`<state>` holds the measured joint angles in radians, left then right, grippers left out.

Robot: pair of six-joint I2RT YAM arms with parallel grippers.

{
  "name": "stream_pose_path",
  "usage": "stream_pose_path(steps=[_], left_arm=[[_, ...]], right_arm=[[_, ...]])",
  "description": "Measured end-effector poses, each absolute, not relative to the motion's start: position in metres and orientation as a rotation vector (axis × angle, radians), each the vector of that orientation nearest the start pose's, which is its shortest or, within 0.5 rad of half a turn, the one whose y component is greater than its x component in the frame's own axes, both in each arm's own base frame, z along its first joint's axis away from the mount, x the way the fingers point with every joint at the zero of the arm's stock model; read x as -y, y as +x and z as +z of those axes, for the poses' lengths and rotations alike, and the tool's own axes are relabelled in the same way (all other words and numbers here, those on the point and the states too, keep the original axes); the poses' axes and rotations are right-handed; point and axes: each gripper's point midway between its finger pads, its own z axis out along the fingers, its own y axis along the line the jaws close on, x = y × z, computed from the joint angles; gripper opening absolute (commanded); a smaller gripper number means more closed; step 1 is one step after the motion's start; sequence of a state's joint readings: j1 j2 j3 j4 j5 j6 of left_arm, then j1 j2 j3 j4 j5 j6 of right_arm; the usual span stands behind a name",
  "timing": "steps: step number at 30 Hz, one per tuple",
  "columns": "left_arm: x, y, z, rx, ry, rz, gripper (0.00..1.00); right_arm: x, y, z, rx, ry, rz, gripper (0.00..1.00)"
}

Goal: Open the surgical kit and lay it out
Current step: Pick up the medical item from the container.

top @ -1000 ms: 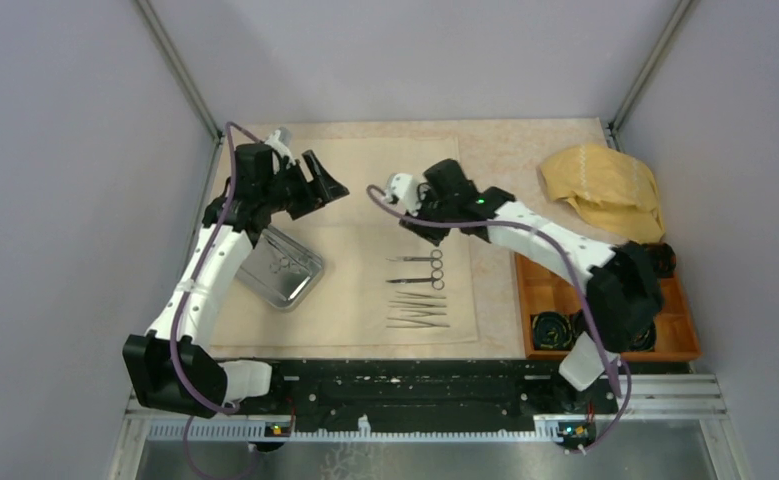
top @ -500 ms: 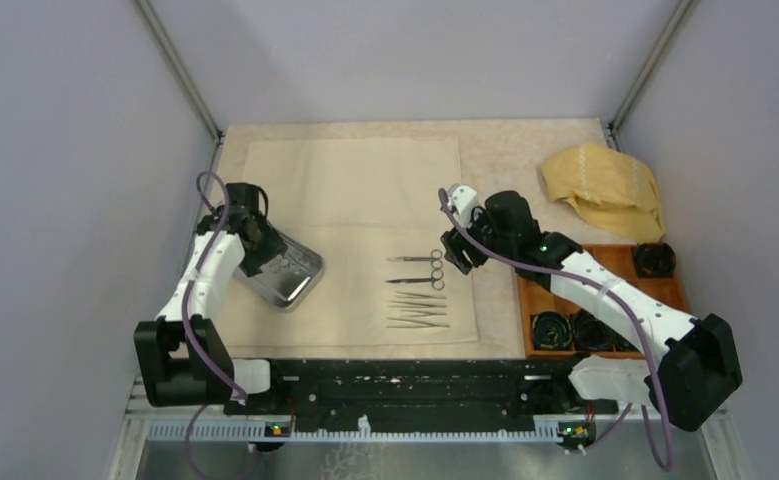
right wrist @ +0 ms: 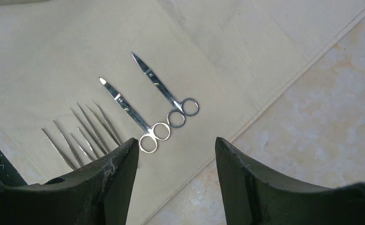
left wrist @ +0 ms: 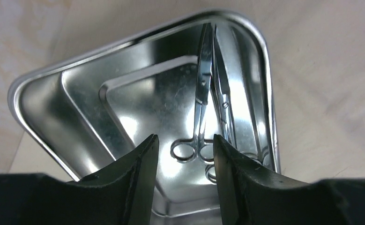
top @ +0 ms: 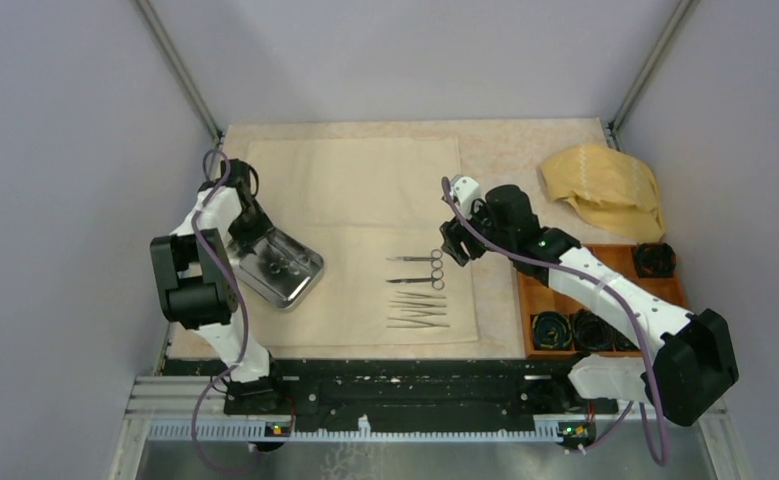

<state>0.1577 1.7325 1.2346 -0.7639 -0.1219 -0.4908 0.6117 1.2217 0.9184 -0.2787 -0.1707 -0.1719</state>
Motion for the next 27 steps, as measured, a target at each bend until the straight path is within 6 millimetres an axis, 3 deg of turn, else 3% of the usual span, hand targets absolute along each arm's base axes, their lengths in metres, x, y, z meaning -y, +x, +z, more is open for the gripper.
stream_pose_path(steps=[4,8,12,14,27], left_arm=[[-0.063,0.358,0.051,-2.680,-0.901,0.104,0.53],[-0.058,0.357,0.038,-2.726,-0.886,0.072,0.57],[-0.055,0.359,0.035,-2.735,-0.875,0.048,0.73],[-0.057,0.359,0.035,-2.730,-0.880,0.060,0.77],[-0.067,0.351,0.027,-2.740,-0.915,0.175,0.48]], right_arm=[[-0.227,0.288,0.175,-1.974,-0.916,0.431,0.61],[-0.225,0.289,0.175,-1.977,-0.911,0.426,0.61],[-0.224,0.289,0.174,-1.980,-0.908,0.421,0.60],[-0.223,0.290,0.174,-1.981,-0.906,0.419,0.60],[-0.226,0.288,0.172,-1.985,-0.920,0.440,0.58]])
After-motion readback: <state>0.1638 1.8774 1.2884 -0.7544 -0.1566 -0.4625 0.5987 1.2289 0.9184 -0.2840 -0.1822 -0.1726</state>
